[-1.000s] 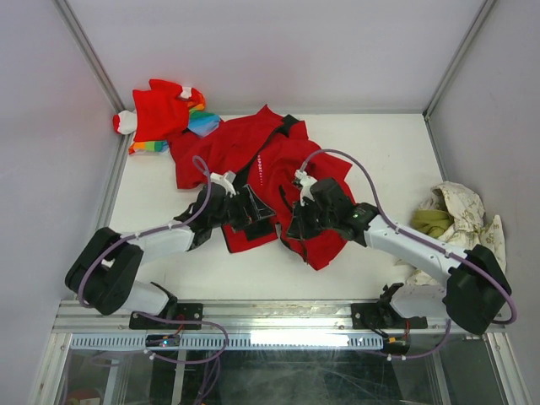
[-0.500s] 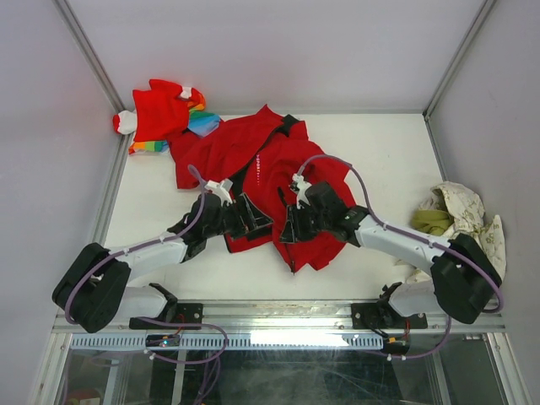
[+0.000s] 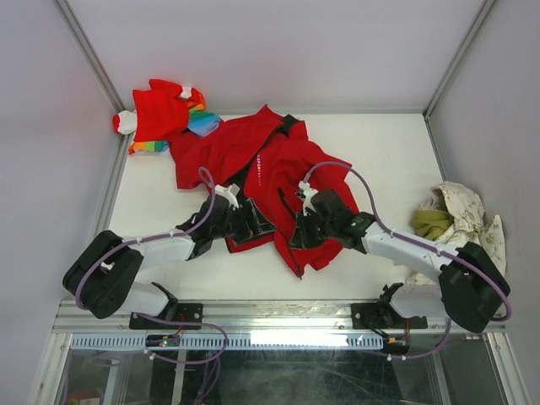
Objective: Zip up the jacket
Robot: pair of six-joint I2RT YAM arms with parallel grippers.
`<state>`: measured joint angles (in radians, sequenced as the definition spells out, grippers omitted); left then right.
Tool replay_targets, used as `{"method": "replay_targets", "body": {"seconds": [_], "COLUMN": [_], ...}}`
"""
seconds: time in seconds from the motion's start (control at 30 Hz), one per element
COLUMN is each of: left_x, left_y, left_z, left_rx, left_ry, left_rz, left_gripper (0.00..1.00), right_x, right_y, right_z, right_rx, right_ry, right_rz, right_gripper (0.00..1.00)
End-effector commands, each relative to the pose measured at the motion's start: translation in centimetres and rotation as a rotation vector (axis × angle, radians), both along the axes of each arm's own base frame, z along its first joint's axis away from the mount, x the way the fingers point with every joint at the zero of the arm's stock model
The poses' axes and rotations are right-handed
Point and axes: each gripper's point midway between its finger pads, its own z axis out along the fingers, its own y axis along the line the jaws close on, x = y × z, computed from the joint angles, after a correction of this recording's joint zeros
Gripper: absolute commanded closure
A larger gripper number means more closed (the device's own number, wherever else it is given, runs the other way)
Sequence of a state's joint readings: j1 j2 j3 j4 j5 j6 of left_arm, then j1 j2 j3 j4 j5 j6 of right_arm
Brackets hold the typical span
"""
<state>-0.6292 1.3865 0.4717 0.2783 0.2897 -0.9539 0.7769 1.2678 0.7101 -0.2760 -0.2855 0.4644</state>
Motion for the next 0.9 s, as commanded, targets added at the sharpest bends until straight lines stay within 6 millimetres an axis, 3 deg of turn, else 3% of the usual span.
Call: {"method": "replay_targets", "body": {"seconds": [0.0, 0.2, 0.3, 0.5, 0.63, 0.73, 0.87], "left_x": [-0.2, -1.9, -2.4, -2.9, -3.2, -3.5, -3.7], "left_y": [-0.8, -1.1, -0.8, -0.5, -0.4, -0.6, -0.7], "left_z": [3.0, 1.7, 0.7, -0.1, -0.4, -0.7, -1.0], "left_rx": [-0.062, -0.048, -0.035, -0.021, -0.015, -0.011, -0.007], "left_ry": [-0.086, -0.045, -0.019, -0.003, 0.004, 0.010, 0.018], "left_rz": [-0.034, -0.063, -0.059, -0.051, -0.058, -0.069, -0.073], "left_gripper": [0.12, 0.14, 0.16, 0.20, 0.26, 0.36, 0.44], "right_x": [0.1, -1.0, -0.8, 1.1, 1.1, 1.0, 1.5], "right_y": [1.4, 4.4, 5.2, 3.2, 2.6, 3.3, 3.9], "right_z": [1.1, 1.3, 0.5, -5.2, -7.1, -6.2, -2.3], "right_rx": [0.110, 0.345, 0.381, 0.208, 0.161, 0.211, 0.308], "right_ry": [-0.037, 0.009, 0.037, 0.059, 0.101, 0.101, 0.023], "right_rz": [0.018, 0.089, 0.082, -0.079, -0.118, -0.098, -0.080], "right_gripper": [1.00, 1.00, 1.00, 1.00, 1.00, 1.00, 1.00]}}
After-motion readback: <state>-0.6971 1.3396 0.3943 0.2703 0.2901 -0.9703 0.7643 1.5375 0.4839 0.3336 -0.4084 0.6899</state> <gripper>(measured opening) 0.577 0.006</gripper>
